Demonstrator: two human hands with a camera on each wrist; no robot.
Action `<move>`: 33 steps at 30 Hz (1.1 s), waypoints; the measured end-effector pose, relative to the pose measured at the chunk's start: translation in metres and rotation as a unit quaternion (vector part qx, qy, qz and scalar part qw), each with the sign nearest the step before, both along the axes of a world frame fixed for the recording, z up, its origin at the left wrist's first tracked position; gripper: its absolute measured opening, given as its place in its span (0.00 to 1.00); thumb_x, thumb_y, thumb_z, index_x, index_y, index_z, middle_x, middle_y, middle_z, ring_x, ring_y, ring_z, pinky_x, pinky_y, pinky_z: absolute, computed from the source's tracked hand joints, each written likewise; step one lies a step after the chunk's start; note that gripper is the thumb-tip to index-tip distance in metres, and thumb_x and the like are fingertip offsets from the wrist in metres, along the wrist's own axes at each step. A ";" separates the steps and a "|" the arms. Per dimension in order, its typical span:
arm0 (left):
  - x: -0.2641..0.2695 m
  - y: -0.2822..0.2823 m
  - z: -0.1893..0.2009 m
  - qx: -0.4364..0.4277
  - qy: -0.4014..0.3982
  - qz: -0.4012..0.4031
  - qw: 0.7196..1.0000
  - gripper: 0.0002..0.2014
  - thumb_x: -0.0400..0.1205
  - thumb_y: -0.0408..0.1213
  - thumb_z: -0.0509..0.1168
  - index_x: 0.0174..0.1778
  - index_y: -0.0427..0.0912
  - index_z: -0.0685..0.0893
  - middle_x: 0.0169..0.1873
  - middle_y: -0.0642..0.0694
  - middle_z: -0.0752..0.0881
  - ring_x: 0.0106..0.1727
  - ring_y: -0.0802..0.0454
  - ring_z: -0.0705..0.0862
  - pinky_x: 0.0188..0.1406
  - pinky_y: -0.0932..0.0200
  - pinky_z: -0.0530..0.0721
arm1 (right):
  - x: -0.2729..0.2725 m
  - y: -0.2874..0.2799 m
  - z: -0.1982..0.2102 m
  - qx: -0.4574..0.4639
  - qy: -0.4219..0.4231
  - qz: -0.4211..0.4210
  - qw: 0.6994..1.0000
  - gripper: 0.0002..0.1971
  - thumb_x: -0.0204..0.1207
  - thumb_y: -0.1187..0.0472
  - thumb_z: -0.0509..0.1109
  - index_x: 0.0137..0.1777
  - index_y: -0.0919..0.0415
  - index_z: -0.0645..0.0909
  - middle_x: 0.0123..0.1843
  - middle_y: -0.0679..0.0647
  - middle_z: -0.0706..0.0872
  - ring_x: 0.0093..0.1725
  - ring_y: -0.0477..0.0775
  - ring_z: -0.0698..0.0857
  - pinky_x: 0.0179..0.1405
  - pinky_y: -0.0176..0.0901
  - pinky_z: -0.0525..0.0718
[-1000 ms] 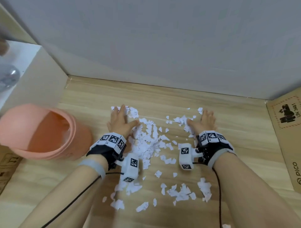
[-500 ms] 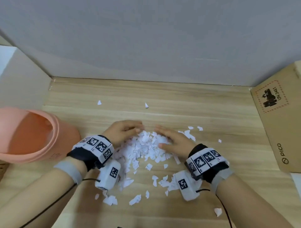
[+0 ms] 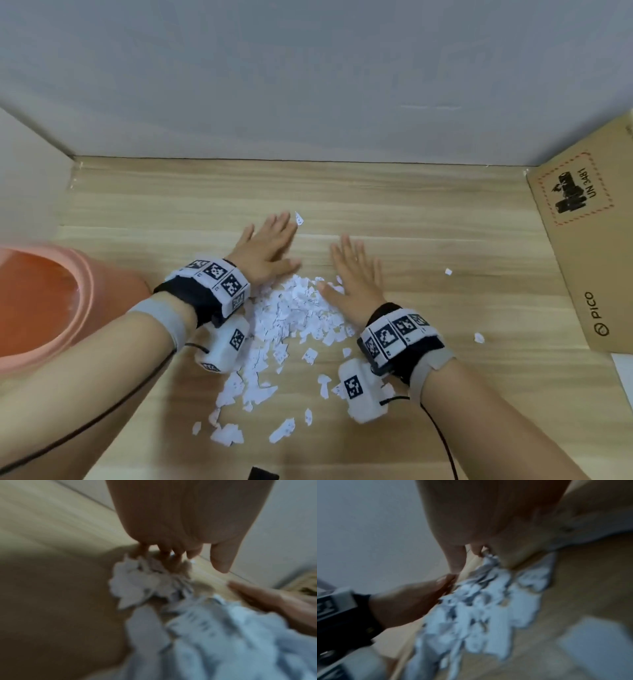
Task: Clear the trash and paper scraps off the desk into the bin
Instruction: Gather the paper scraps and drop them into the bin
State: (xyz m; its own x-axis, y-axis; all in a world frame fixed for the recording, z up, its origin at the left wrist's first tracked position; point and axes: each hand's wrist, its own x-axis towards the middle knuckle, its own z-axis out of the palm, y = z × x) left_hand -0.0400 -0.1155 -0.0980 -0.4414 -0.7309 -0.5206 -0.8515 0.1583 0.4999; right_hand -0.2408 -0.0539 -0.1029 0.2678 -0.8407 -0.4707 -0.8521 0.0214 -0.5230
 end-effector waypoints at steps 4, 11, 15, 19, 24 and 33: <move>0.000 -0.024 0.016 0.027 0.147 0.104 0.983 0.32 0.85 0.45 0.54 0.81 0.45 0.45 0.82 0.50 0.41 0.83 0.56 0.40 0.77 0.62 0.39 | 0.011 -0.037 0.009 -0.037 -0.096 -0.027 0.994 0.35 0.78 0.47 0.59 0.80 0.47 0.43 0.83 0.46 0.34 0.79 0.44 0.31 0.77 0.52 0.30; -0.013 -0.029 0.013 0.054 0.040 -0.023 0.997 0.28 0.86 0.46 0.47 0.81 0.46 0.47 0.83 0.50 0.44 0.83 0.54 0.43 0.78 0.55 0.36 | 0.013 -0.076 0.013 0.022 0.013 0.129 0.991 0.34 0.81 0.51 0.55 0.80 0.53 0.39 0.83 0.48 0.37 0.82 0.49 0.37 0.78 0.53 0.31; -0.008 0.020 0.026 0.079 -0.004 -0.112 0.991 0.28 0.86 0.49 0.44 0.81 0.45 0.46 0.82 0.51 0.42 0.83 0.55 0.41 0.75 0.61 0.35 | -0.001 -0.027 0.022 0.046 0.010 0.226 0.973 0.33 0.82 0.50 0.53 0.79 0.57 0.39 0.83 0.52 0.37 0.81 0.49 0.37 0.79 0.49 0.34; -0.004 0.068 0.028 0.144 0.027 -0.104 0.984 0.24 0.87 0.45 0.46 0.80 0.46 0.55 0.83 0.50 0.49 0.82 0.59 0.45 0.77 0.58 0.33 | -0.011 0.025 0.025 0.092 -0.054 0.221 0.969 0.30 0.81 0.55 0.59 0.79 0.57 0.49 0.83 0.52 0.45 0.79 0.44 0.40 0.80 0.48 0.37; 0.026 0.103 0.048 0.040 0.218 0.265 0.939 0.20 0.84 0.43 0.55 0.74 0.52 0.70 0.77 0.55 0.68 0.78 0.59 0.64 0.79 0.55 0.55 | -0.068 0.027 0.028 -0.084 -0.130 -0.175 0.972 0.27 0.76 0.64 0.65 0.75 0.54 0.66 0.82 0.50 0.57 0.82 0.49 0.53 0.81 0.45 0.48; 0.026 0.128 0.015 0.008 0.142 0.243 0.960 0.26 0.85 0.49 0.51 0.80 0.54 0.57 0.82 0.56 0.50 0.80 0.65 0.41 0.76 0.52 0.28 | -0.075 0.053 0.013 0.005 -0.038 -0.112 0.993 0.29 0.81 0.51 0.55 0.79 0.51 0.49 0.83 0.47 0.42 0.82 0.49 0.38 0.77 0.46 0.32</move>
State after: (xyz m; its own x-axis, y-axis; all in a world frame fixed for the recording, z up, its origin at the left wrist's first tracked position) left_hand -0.0142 0.0121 -0.0829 -0.1754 -0.8792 -0.4430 -0.6523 -0.2332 0.7211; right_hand -0.3156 -0.0009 -0.0901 0.1106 -0.8781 -0.4656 -0.7832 0.2113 -0.5847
